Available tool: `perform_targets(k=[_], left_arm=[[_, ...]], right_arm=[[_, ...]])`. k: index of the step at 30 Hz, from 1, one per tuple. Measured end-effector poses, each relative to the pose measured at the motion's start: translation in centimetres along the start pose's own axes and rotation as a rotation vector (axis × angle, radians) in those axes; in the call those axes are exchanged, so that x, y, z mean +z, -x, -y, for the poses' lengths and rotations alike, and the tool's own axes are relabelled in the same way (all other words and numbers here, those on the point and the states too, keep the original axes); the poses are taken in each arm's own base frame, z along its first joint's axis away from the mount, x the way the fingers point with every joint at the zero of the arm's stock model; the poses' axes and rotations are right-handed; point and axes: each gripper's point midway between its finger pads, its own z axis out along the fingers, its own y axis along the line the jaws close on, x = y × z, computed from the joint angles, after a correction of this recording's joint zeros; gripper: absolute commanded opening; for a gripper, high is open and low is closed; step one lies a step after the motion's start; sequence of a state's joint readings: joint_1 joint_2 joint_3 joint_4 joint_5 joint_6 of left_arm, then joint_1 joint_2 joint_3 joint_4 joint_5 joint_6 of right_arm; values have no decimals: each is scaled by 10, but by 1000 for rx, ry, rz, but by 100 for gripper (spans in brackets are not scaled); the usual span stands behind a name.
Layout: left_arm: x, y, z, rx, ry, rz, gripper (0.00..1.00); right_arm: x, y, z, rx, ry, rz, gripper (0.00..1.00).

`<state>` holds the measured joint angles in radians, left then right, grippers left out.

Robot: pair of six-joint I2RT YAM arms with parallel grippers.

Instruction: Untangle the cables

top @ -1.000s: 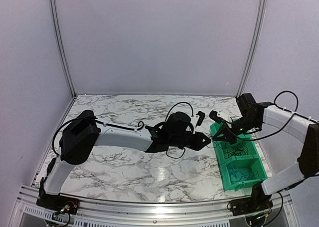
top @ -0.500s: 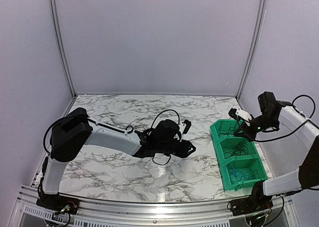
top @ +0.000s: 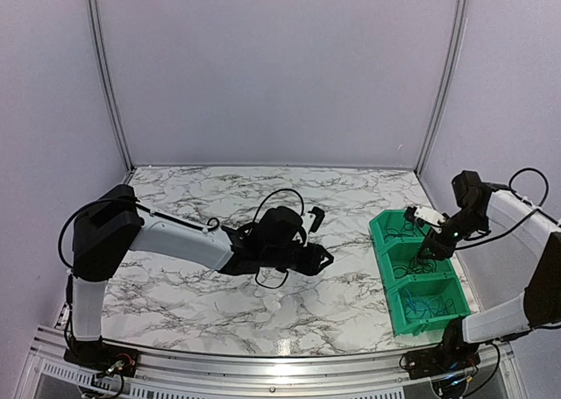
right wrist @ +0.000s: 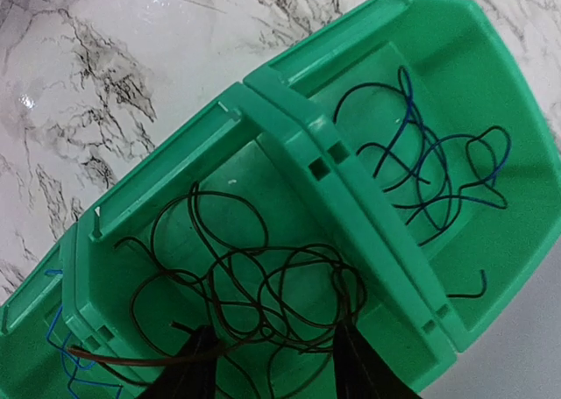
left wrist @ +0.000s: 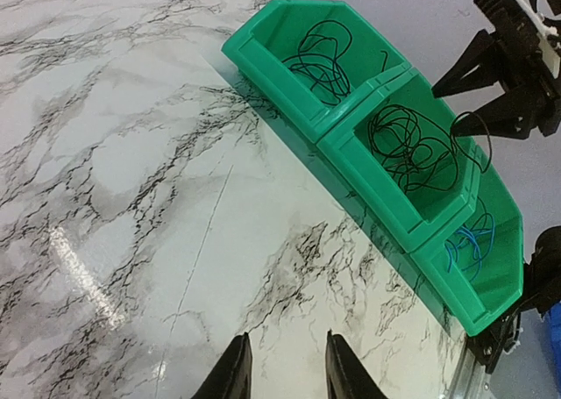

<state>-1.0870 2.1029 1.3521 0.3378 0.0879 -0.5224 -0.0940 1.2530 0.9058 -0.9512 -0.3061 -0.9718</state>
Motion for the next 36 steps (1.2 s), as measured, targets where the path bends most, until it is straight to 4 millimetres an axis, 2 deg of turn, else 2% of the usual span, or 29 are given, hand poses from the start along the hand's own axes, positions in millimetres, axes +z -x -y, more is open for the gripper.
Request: perform_targets(k=[4, 9, 14, 17, 19, 22, 25, 29, 31, 33, 36], left_arm=[[-20, 5, -9, -5, 13, 6, 32], [-66, 43, -36, -35, 60, 74, 33], [-110, 78, -63, -11, 168, 128, 35], [-125, 81, -66, 30, 215, 120, 35], [-130, 76, -68, 54, 246, 93, 36], [-138, 69, -78, 98, 317, 44, 38], [-154, 68, -92, 136, 406, 9, 40], [-192, 80, -116, 162, 525, 5, 46], [-215, 91, -126, 170, 581, 28, 50], [-242, 105, -134, 175, 639, 71, 51], [-276, 117, -147, 169, 710, 129, 51]], right_arm=[[-25, 24, 15, -4, -59, 62, 53], [-53, 42, 22, -26, -116, 121, 55], [-46, 29, 23, -25, -114, 54, 54], [-39, 24, 22, -16, -94, 29, 54], [-39, 28, 19, -12, -78, 54, 54], [-47, 45, 17, 9, -58, 134, 52], [-63, 71, 23, 27, -64, 245, 51], [-89, 109, 25, 24, -42, 399, 52], [-93, 123, 22, 16, -23, 443, 51], [-90, 136, 13, -8, 11, 468, 50], [-79, 155, -18, -102, 78, 463, 48]])
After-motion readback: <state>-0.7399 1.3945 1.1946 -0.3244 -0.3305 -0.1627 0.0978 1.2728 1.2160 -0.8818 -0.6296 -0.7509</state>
